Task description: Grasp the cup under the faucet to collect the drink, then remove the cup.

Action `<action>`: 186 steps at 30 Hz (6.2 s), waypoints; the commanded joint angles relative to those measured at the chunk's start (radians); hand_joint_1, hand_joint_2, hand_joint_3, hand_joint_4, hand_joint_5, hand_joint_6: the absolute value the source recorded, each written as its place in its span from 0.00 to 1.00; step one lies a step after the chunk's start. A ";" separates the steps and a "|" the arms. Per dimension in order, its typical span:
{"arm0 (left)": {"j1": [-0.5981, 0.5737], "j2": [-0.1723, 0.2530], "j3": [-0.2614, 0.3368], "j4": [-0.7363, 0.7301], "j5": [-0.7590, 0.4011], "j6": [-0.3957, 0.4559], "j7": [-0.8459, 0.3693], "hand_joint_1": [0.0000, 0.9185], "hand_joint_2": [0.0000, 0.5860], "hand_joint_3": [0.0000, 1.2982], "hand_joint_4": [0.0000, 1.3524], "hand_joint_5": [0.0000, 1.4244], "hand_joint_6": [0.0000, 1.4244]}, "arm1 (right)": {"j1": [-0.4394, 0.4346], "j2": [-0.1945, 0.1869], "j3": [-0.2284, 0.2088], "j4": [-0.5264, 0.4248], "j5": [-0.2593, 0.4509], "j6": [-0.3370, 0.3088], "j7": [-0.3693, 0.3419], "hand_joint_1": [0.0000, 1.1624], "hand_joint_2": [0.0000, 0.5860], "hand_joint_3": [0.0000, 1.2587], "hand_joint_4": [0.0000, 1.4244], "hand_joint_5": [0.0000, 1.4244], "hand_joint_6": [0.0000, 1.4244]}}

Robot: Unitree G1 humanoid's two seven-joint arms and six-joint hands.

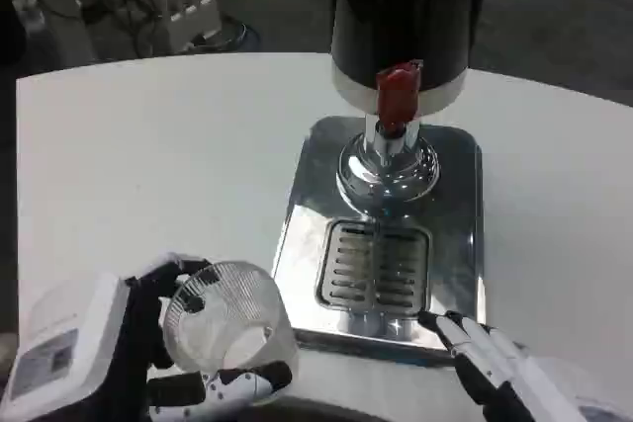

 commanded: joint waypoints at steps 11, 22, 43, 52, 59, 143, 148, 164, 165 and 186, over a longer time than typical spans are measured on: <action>0.009 0.000 0.008 -0.027 -0.009 -0.005 0.013 0.69 0.14 0.59 0.59 0.62 0.60 | 0.008 0.002 0.002 -0.017 0.007 0.005 -0.002 0.41 0.81 0.04 0.00 0.00 0.00; -0.032 0.013 0.043 0.051 -0.025 -0.014 0.054 0.68 0.14 0.59 0.59 0.62 0.60 | -0.008 0.003 0.003 -0.009 0.002 0.018 0.007 0.41 0.81 0.04 0.00 0.00 0.00; -0.527 0.005 -0.113 0.423 0.038 0.153 0.038 0.68 0.14 0.59 0.59 0.63 0.60 | -0.017 -0.016 -0.019 0.003 0.023 0.043 0.004 0.41 0.81 0.04 0.00 0.00 0.00; -0.706 0.000 -0.177 0.595 0.015 0.220 0.034 0.68 0.13 0.59 0.59 0.63 0.60 | -0.015 -0.019 -0.022 0.003 0.030 0.044 0.004 0.41 0.81 0.04 0.00 0.00 0.00; -0.794 -0.017 -0.220 0.672 0.000 0.250 0.054 0.68 0.13 0.59 0.59 0.63 0.60 | -0.013 -0.022 -0.030 0.000 0.040 0.045 0.003 0.41 0.81 0.04 0.00 0.00 0.00; -0.763 -0.007 -0.141 0.197 -0.497 0.265 -0.117 0.08 0.23 0.06 0.03 0.12 0.09 | 0.016 -0.028 -0.046 -0.001 0.084 0.038 -0.044 0.43 0.82 0.08 0.00 0.00 0.00; -0.787 0.003 -0.152 0.211 -0.530 0.257 -0.134 0.07 0.24 0.05 0.02 0.10 0.08 | 0.020 -0.028 -0.046 -0.004 0.089 0.039 -0.046 0.43 0.81 0.08 0.00 0.00 0.00; -0.769 0.011 -0.215 0.182 -0.560 0.247 -0.141 0.07 0.24 0.05 0.06 0.12 0.07 | 0.019 -0.035 -0.049 0.005 0.100 0.040 -0.057 0.42 0.81 0.08 0.00 0.00 0.00; -0.766 0.011 -0.219 0.174 -0.554 0.247 -0.138 0.07 0.24 0.06 0.07 0.12 0.07 | 0.019 -0.036 -0.048 0.005 0.099 0.040 -0.056 0.42 0.81 0.08 0.00 0.00 0.00; -0.816 0.152 -0.314 0.177 -0.445 0.260 -0.278 0.00 0.16 0.01 0.00 0.04 0.02 | 0.033 -0.038 -0.040 -0.006 0.101 0.038 -0.068 0.41 0.81 0.08 0.00 0.00 0.00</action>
